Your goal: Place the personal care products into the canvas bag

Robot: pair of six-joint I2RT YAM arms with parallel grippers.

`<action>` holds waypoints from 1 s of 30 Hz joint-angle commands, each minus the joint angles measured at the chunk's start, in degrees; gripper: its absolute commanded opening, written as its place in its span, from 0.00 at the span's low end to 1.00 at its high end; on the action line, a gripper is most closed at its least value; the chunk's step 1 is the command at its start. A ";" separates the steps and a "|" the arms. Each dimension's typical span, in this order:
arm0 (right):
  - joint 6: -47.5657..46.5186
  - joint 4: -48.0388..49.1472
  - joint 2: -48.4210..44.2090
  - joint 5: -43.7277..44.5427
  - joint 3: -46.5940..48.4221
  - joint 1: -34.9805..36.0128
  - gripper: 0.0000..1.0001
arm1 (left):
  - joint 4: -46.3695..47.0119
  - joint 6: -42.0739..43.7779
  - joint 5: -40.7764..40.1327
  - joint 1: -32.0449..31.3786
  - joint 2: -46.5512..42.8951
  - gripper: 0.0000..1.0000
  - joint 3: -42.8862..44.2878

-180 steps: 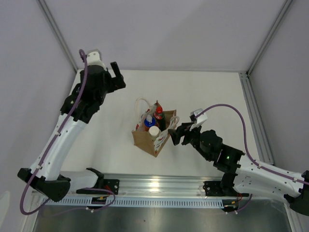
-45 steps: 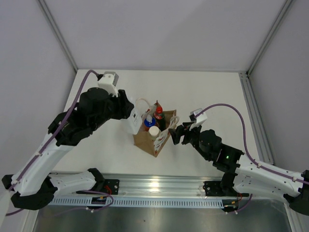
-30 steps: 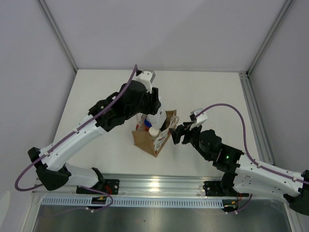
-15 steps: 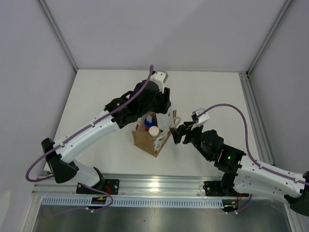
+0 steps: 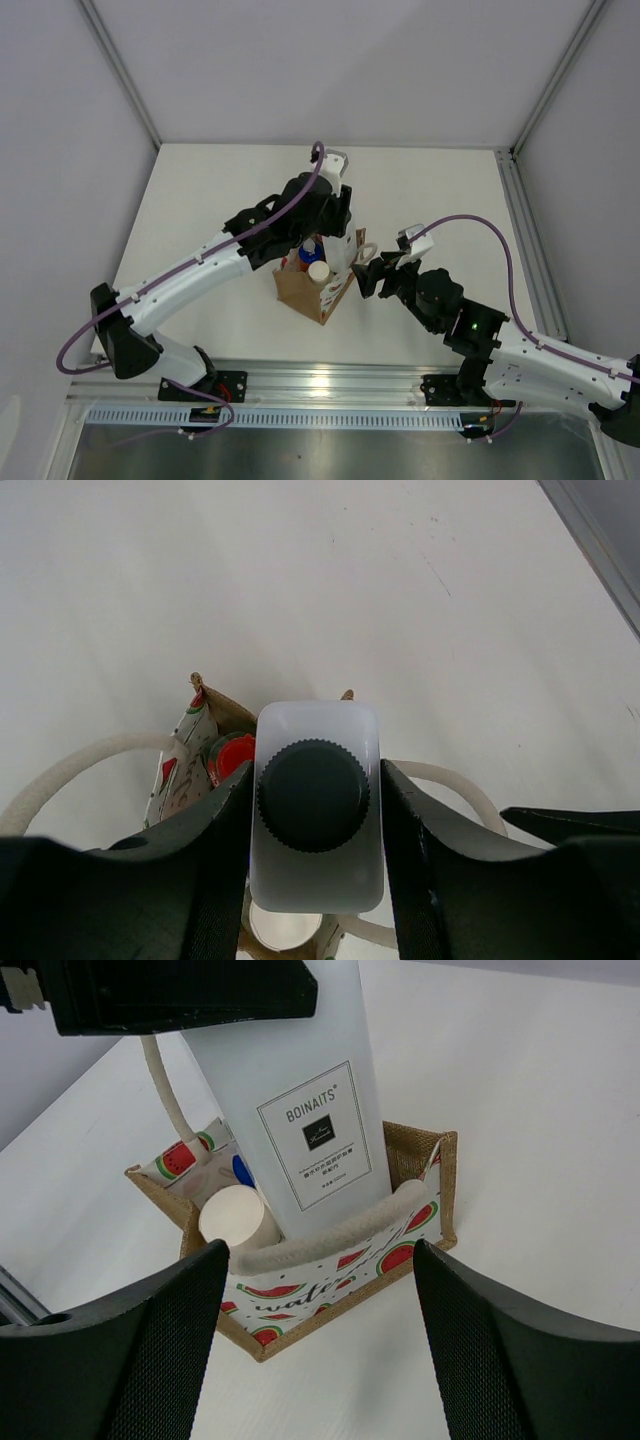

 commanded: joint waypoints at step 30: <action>-0.46 0.96 -0.45 1.13 1.94 0.21 0.78 | 22.61 4.02 -7.85 -4.16 -3.90 0.06 -17.51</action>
